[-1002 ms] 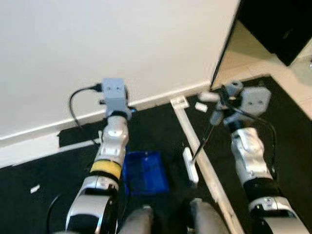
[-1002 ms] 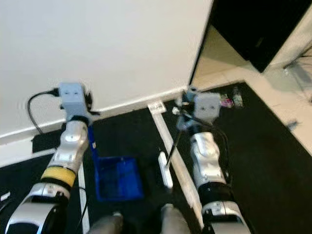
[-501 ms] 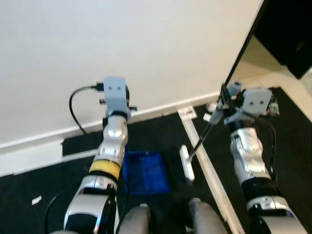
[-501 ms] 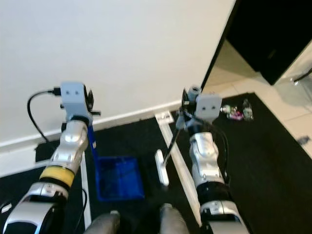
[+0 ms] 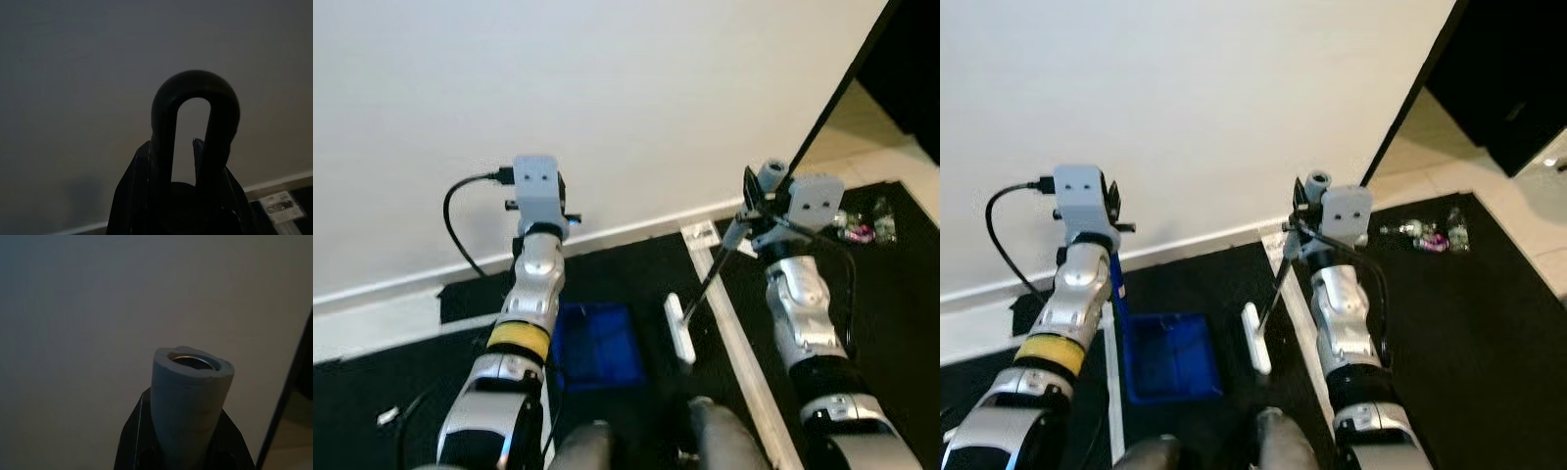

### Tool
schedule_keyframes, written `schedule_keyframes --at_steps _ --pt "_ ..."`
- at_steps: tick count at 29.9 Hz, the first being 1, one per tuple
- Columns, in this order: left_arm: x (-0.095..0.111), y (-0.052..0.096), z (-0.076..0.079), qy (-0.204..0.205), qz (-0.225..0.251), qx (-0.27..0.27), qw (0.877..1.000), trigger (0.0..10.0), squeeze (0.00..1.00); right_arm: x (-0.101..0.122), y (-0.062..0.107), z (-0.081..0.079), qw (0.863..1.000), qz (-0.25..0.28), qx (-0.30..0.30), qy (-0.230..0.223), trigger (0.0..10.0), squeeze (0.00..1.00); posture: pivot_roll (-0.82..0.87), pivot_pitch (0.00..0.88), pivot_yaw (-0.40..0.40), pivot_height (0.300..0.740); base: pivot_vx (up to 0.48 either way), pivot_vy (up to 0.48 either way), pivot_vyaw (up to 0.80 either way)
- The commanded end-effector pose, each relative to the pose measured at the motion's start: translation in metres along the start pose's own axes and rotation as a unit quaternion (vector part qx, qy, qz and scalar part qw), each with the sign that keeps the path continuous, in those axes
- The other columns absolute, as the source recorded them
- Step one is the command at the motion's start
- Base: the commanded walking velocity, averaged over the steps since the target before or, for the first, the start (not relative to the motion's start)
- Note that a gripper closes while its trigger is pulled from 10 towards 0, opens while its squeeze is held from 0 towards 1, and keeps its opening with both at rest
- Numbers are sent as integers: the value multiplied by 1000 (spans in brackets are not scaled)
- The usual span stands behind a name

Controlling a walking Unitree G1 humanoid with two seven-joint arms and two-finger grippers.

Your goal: Sweep floor

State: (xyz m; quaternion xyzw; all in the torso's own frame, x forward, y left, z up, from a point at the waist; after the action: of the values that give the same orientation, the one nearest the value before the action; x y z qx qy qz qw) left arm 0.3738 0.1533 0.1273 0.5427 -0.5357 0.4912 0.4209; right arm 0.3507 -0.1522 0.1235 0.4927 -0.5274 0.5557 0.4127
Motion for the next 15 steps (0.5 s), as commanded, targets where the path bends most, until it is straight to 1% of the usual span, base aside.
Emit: schedule_keyframes --at_steps 1,7,15 --pt "2 0 -5 -3 8 6 1000 10000 0 4 -1 1 1000 11 -2 5 10000 0 -52 108 17 740 0 -431 0" --pt "2 0 -5 0 8 7 1000 10000 0 4 -1 1 1000 10 -3 6 10000 0 -52 108 17 740 0 -421 0" --pt "1 0 -5 4 6 8 1000 10000 0 4 -1 2 1000 10 -3 6 10000 0 -52 108 17 740 0 0 0"
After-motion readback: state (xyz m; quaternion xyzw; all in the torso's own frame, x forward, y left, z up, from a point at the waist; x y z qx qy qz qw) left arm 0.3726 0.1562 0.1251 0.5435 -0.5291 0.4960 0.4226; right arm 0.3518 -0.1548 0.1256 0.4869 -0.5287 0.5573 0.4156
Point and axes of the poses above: a point about 5 cm out from each wrist's last joint towards the gripper, its own y axis pointing back from the gripper into the wrist, its own x axis along the axis of the wrist's last joint, z = x × y, the point moved 2 cm from there along -y, pointing out of the wrist towards the gripper, and after that the axes turned 2 degrees about -y, right-handed, at the moved point
